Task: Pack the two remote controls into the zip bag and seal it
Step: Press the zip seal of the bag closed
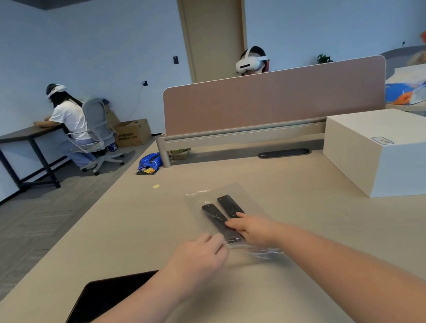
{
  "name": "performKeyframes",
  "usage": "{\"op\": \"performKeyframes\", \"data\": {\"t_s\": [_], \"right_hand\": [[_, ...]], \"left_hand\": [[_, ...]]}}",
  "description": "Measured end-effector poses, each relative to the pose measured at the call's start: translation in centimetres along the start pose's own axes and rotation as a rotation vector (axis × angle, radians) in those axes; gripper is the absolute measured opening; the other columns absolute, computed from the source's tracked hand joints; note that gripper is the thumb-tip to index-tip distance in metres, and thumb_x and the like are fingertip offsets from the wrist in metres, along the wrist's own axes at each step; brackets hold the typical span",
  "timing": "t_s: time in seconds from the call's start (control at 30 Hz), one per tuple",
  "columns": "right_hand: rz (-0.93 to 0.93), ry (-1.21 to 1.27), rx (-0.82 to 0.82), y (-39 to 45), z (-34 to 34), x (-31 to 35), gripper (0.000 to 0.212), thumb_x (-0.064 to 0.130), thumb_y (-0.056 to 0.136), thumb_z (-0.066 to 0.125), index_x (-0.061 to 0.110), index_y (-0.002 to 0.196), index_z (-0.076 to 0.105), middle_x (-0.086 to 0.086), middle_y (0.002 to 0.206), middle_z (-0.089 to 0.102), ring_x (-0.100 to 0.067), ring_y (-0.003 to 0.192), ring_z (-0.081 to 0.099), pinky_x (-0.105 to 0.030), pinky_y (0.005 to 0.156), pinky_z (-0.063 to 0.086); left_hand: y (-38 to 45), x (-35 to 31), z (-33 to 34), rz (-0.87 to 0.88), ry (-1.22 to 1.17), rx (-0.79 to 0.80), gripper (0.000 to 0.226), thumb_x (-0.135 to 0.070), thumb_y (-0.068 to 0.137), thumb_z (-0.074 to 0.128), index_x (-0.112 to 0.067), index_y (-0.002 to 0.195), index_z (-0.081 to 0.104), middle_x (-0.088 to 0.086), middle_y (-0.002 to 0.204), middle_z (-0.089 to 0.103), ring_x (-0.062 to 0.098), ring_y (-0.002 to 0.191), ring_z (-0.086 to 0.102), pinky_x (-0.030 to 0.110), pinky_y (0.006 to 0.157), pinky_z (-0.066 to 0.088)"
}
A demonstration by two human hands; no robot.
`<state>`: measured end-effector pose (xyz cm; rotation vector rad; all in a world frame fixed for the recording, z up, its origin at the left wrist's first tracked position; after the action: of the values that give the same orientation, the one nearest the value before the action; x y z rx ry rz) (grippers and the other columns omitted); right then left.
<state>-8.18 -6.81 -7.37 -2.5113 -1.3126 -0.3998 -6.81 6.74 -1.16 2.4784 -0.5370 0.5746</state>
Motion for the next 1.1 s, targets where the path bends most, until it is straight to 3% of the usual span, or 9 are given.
{"op": "performKeyframes", "data": {"t_s": [0.13, 0.23, 0.33, 0.4, 0.53, 0.63, 0.7, 0.83, 1.1], "right_hand": [[0.004, 0.026, -0.004, 0.1, 0.4, -0.5, 0.040, 0.013, 0.102, 0.030, 0.013, 0.142, 0.037, 0.003, 0.156, 0.028, -0.023, 0.147, 0.012, -0.035, 0.120, 0.017], [0.008, 0.033, -0.007, 0.1, 0.4, -0.8, 0.042, 0.008, 0.101, 0.029, 0.013, 0.142, 0.036, 0.002, 0.156, 0.027, -0.023, 0.147, 0.011, -0.036, 0.120, 0.016], [0.023, 0.014, -0.004, 0.2, 0.1, -1.4, 0.045, 0.007, 0.101, 0.029, 0.015, 0.144, 0.033, 0.001, 0.157, 0.025, -0.022, 0.147, 0.011, -0.036, 0.121, 0.015], [0.016, 0.002, -0.043, -0.1, -0.5, -1.4, 0.040, 0.011, 0.101, 0.030, 0.015, 0.139, 0.042, 0.000, 0.153, 0.035, -0.023, 0.146, 0.018, -0.036, 0.120, 0.019], [-0.052, 0.077, -0.218, -2.0, -3.0, 1.0, 0.031, 0.023, 0.099, 0.041, 0.018, 0.122, 0.060, -0.001, 0.134, 0.058, -0.018, 0.133, 0.042, -0.032, 0.111, 0.034], [-0.171, 0.197, -0.268, -3.9, -4.0, 3.9, 0.027, 0.035, 0.091, 0.056, 0.018, 0.107, 0.071, 0.000, 0.113, 0.071, -0.009, 0.100, 0.060, -0.024, 0.091, 0.044], [-0.218, 0.126, -0.266, -4.4, -3.7, 4.9, 0.029, 0.040, 0.086, 0.063, 0.018, 0.103, 0.073, 0.001, 0.106, 0.074, -0.010, 0.094, 0.064, -0.022, 0.085, 0.046], [-0.303, -0.160, -0.388, -4.8, -3.9, 5.7, 0.019, 0.030, 0.086, 0.060, 0.015, 0.085, 0.072, -0.010, 0.081, 0.073, -0.031, 0.082, 0.064, -0.034, 0.070, 0.050], [-0.340, -0.247, -0.472, -5.2, -4.6, 6.7, 0.025, 0.029, 0.091, 0.054, 0.014, 0.082, 0.072, -0.010, 0.078, 0.074, -0.031, 0.077, 0.063, -0.027, 0.065, 0.032]], "left_hand": [[-0.4, 0.0, 0.7, -0.043, -0.045, -0.002, 0.013, -0.014, 0.060, 0.033, -0.018, 0.073, 0.033, -0.004, 0.047, 0.052, 0.016, 0.033, 0.048, 0.016, 0.027, 0.030], [-0.9, -0.1, 1.4, -0.037, -0.065, 0.014, 0.021, -0.014, 0.059, 0.038, -0.018, 0.079, 0.037, -0.005, 0.048, 0.054, 0.015, 0.034, 0.050, 0.016, 0.027, 0.031], [-1.2, 0.5, 2.1, -0.042, -0.082, 0.041, 0.053, -0.010, 0.044, 0.068, -0.017, 0.092, 0.047, -0.006, 0.061, 0.061, 0.014, 0.045, 0.057, 0.016, 0.028, 0.039], [-1.3, 1.7, 2.6, -0.140, -0.101, 0.070, 0.063, -0.010, 0.033, 0.080, -0.021, 0.088, 0.051, -0.007, 0.064, 0.063, 0.015, 0.046, 0.058, 0.016, 0.028, 0.039], [-1.0, 3.5, 3.3, -0.283, -0.092, 0.123, 0.035, -0.017, 0.043, 0.087, -0.023, 0.062, 0.059, -0.008, 0.054, 0.056, 0.016, 0.042, 0.056, 0.018, 0.030, 0.035], [-0.7, 3.9, 2.7, -0.338, -0.149, 0.056, 0.015, -0.027, 0.070, 0.063, -0.020, 0.057, 0.060, -0.005, 0.050, 0.055, 0.019, 0.040, 0.056, 0.018, 0.028, 0.037], [-0.4, 4.1, 2.4, -0.376, -0.162, 0.016, 0.028, -0.030, 0.074, 0.044, -0.020, 0.056, 0.062, -0.005, 0.049, 0.056, 0.019, 0.039, 0.056, 0.017, 0.028, 0.036], [-0.2, 3.7, 2.1, -0.371, -0.184, -0.033, 0.031, -0.030, 0.077, 0.041, -0.017, 0.057, 0.061, -0.002, 0.049, 0.055, 0.021, 0.039, 0.054, 0.017, 0.029, 0.035], [-0.3, 4.4, 2.1, -0.356, -0.132, -0.031, 0.041, -0.038, 0.081, 0.039, -0.020, 0.054, 0.064, -0.008, 0.052, 0.058, 0.016, 0.043, 0.059, 0.016, 0.030, 0.037]]}}
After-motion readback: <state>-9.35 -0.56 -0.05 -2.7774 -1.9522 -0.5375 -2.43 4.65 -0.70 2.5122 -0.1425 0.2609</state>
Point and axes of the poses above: each hand's wrist, its own y-axis towards the middle knuckle, its own z-axis out of the palm, x = y × z, the point moved 9 cm from there along y, towards the middle knuckle
